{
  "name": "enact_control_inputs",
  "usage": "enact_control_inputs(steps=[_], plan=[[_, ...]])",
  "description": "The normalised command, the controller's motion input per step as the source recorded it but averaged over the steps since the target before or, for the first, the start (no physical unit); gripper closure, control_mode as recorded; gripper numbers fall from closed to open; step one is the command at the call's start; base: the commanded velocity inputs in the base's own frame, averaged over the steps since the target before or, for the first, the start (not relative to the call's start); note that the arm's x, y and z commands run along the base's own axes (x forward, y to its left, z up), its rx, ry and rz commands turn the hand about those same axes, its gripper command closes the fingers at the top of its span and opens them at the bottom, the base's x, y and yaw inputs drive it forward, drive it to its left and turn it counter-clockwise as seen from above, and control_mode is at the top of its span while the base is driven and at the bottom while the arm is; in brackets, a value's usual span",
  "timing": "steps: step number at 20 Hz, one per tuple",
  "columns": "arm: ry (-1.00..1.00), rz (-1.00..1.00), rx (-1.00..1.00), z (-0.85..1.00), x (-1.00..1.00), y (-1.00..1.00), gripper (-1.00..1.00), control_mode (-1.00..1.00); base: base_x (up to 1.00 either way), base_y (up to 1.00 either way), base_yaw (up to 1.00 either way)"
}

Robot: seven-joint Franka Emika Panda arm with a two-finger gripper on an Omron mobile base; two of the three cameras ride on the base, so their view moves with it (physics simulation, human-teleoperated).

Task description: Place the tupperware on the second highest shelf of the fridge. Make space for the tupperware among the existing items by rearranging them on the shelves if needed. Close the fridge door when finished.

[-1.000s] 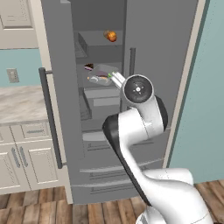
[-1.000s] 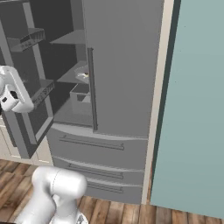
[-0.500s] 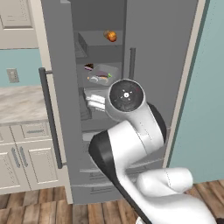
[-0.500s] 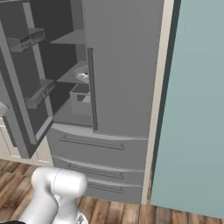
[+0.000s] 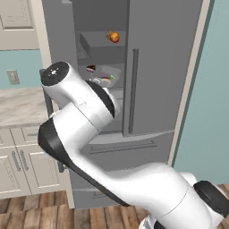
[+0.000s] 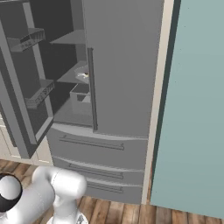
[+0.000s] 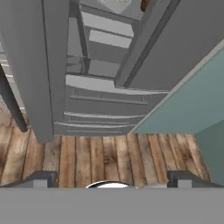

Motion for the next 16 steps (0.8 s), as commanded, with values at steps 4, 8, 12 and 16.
enact_control_inputs(steps=[4,8,12,16], plan=[[0.1,0.12,-0.36,-0.54,0.23,0.68,-1.0,-1.0,0.0,0.0,0.0],[0.0,0.09,-0.31,-0.81,0.14,0.53,-1.0,-1.0,0.0,0.0,0.0],[-0.04,0.08,-0.25,-0.8,0.05,0.38,-1.0,-1.0,0.0,0.0,0.0],[-0.18,0.07,-0.17,-0.78,0.0,0.27,-1.0,-1.0,0.0,0.0,0.0]])
